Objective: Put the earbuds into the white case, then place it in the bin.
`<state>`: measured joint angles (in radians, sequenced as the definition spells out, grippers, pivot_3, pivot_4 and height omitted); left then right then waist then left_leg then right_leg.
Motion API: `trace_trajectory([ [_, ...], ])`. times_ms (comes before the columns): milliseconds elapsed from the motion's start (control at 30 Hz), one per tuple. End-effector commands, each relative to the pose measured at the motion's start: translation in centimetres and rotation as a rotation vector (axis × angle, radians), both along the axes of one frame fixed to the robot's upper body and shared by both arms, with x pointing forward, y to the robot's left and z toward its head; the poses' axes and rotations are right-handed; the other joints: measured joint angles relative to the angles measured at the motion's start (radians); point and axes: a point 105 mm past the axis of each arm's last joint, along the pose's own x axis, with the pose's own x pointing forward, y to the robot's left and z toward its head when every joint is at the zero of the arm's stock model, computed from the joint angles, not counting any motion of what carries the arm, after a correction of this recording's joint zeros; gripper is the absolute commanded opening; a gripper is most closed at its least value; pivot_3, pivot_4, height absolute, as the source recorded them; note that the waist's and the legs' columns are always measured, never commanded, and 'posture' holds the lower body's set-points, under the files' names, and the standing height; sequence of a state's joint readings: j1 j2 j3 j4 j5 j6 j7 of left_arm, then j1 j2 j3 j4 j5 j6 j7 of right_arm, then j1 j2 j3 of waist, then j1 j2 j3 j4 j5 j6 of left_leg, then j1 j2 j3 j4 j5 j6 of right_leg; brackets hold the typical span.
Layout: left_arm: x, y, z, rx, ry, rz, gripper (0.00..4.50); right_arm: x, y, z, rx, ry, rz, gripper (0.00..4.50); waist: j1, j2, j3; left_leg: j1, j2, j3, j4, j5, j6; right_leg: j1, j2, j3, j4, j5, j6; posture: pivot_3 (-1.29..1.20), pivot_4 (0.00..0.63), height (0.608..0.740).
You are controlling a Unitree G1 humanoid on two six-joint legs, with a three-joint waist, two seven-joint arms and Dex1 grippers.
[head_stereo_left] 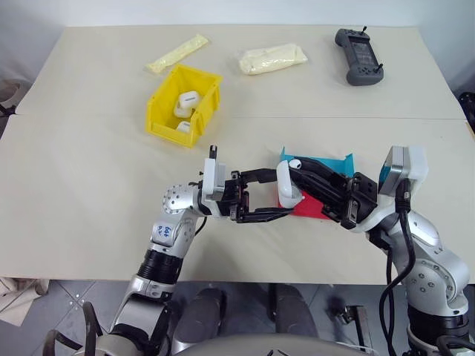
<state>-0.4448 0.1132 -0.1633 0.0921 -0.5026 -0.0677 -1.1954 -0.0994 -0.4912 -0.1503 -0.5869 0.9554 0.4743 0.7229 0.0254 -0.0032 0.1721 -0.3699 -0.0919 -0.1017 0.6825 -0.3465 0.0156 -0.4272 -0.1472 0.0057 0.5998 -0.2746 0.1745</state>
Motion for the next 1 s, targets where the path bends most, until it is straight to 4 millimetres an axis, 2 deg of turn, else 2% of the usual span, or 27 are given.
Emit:
trace_trajectory([
  [33,0.1,0.1,2.1,-0.073,-0.073,0.021,2.71,-0.3,0.3,0.2,-0.014,0.017,0.036,1.47,0.0,0.0,0.0,0.0,0.0,0.0,0.0,0.0,0.0,0.0,0.0,0.0,-0.001,0.0,0.0,0.0,0.15,0.74],
  [333,0.3,-0.3,2.1,-0.096,-0.081,0.027,2.71,-0.2,0.0,1.9,-0.03,-0.027,0.047,4.36,0.001,0.0,0.0,0.0,0.0,0.0,0.0,0.0,0.0,0.0,0.0,0.0,-0.003,0.0,0.0,0.0,0.15,0.74],
  [433,0.3,-0.3,2.0,-0.098,-0.082,0.028,2.71,-0.2,-0.5,2.1,-0.041,-0.035,0.03,4.43,0.001,0.0,0.0,0.0,0.0,0.0,0.0,0.0,0.0,0.0,0.0,0.0,-0.003,0.0,0.0,0.0,0.15,0.74],
  [667,0.5,0.2,1.2,-0.077,-0.071,0.041,2.71,-0.7,-5.8,1.8,-0.195,-0.069,-0.157,4.43,0.011,0.0,0.0,-0.001,-0.001,0.0,0.0,0.0,0.001,0.001,0.0,0.0,-0.004,0.0,0.0,0.0,0.15,0.74],
  [767,0.7,1.2,0.5,-0.043,-0.066,0.05,2.71,-1.5,-10.2,0.3,-0.316,-0.073,-0.322,4.43,0.016,0.0,0.0,-0.001,-0.001,0.001,0.0,0.0,0.001,0.001,0.0,0.0,-0.004,0.0,0.0,0.0,0.15,0.74],
  [800,0.8,1.6,0.3,-0.034,-0.062,0.057,2.71,-1.9,-11.6,-0.8,-0.395,-0.073,-0.366,4.43,0.019,0.0,0.0,0.0,-0.001,0.001,0.0,0.0,0.001,0.001,0.001,0.0,-0.004,0.0,0.0,0.0,0.15,0.74],
  [900,0.9,2.5,0.0,-0.018,-0.056,0.073,2.71,-2.8,-14.4,-3.3,-0.537,-0.054,-0.426,4.43,0.022,0.0,0.0,0.001,-0.002,0.003,0.0,0.0,0.001,0.002,0.001,0.0,-0.004,0.0,0.0,0.0,0.15,0.74],
  [1000,1.1,3.0,-0.1,-0.006,-0.055,0.085,2.71,-3.3,-16.6,-4.5,-0.568,-0.028,-0.475,4.43,0.017,0.0,0.0,0.002,-0.001,0.003,0.0,0.0,0.001,0.002,0.001,0.001,-0.003,0.0,0.0,0.0,0.15,0.74],
])
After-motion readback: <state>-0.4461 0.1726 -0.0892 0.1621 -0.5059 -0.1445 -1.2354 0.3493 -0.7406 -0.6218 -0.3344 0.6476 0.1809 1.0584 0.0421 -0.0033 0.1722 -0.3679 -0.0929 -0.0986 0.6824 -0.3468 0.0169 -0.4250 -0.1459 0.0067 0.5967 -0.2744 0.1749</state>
